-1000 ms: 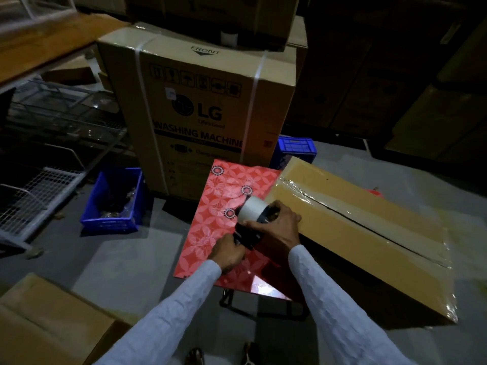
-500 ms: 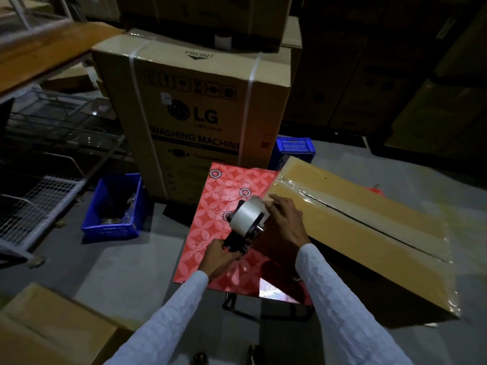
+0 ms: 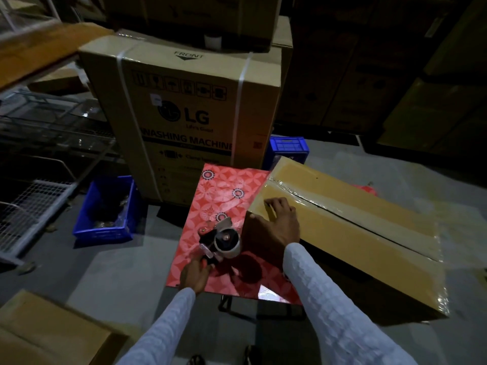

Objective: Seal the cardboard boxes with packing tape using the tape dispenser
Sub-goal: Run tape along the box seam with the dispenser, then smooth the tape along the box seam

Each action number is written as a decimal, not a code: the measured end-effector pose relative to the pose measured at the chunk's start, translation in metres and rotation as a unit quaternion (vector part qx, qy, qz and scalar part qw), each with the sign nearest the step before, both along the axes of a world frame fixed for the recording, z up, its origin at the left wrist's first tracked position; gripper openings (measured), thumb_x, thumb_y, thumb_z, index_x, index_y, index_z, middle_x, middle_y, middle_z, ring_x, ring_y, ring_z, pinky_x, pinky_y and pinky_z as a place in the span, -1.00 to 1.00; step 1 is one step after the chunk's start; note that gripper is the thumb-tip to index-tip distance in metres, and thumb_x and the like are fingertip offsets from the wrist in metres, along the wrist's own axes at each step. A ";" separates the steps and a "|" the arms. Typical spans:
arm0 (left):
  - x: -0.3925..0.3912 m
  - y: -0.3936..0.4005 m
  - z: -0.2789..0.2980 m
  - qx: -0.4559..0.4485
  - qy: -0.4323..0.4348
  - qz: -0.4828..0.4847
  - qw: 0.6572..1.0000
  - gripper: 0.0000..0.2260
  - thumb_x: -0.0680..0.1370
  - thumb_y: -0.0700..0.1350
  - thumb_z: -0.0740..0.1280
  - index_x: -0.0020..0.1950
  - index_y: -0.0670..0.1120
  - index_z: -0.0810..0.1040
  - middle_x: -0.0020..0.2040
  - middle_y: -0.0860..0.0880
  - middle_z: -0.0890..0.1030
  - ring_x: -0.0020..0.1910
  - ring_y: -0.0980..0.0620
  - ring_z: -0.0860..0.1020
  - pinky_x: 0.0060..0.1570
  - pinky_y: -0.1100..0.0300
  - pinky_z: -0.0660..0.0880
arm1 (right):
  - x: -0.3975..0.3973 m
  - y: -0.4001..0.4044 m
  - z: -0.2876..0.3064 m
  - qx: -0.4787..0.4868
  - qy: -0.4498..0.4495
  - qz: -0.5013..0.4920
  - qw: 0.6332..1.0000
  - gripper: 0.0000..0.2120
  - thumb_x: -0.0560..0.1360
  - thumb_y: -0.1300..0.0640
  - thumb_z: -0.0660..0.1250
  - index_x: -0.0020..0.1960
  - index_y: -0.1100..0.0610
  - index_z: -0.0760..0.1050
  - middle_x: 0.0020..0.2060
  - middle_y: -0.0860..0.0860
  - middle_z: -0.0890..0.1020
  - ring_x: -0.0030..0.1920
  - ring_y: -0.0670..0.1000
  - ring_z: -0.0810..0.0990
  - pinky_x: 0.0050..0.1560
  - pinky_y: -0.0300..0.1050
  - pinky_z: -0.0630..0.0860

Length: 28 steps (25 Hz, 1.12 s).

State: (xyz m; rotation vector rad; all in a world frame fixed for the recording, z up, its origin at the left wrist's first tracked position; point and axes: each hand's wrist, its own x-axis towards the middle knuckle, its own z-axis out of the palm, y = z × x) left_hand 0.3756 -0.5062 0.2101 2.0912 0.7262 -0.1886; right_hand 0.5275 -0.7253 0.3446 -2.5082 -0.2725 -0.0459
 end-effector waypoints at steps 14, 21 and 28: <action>0.092 -0.015 0.041 0.029 0.012 -0.028 0.999 -0.42 0.60 -0.05 0.35 0.58 -0.04 0.23 0.57 -0.22 0.09 0.35 -0.31 0.47 0.28 -0.09 0.45 | -0.001 0.002 -0.005 -0.101 -0.128 0.009 0.987 -0.53 0.49 -0.31 0.41 0.19 0.03 0.56 0.13 -0.02 0.60 0.06 0.11 0.52 0.11 0.13 0.53; 0.127 -0.048 0.111 -0.456 -0.083 0.146 0.874 -0.59 0.58 0.15 0.41 0.07 -0.22 0.67 -0.11 -0.09 0.72 -0.14 -0.04 0.67 -0.13 0.11 0.59 | -0.007 0.004 -0.006 -0.098 -0.129 0.007 0.987 -0.52 0.48 -0.31 0.41 0.20 0.02 0.56 0.14 -0.04 0.60 0.06 0.06 0.48 0.10 0.12 0.53; 0.134 -0.049 0.104 -0.413 -0.076 0.186 0.888 -0.73 0.62 -0.19 0.39 -0.28 -0.18 0.50 -0.53 -0.02 0.45 -0.59 0.11 0.41 -0.54 0.28 0.33 | -0.009 0.003 -0.001 -0.075 -0.115 0.001 0.990 -0.54 0.48 -0.28 0.42 0.20 0.02 0.56 0.16 -0.04 0.58 0.08 0.02 0.41 0.14 0.14 0.52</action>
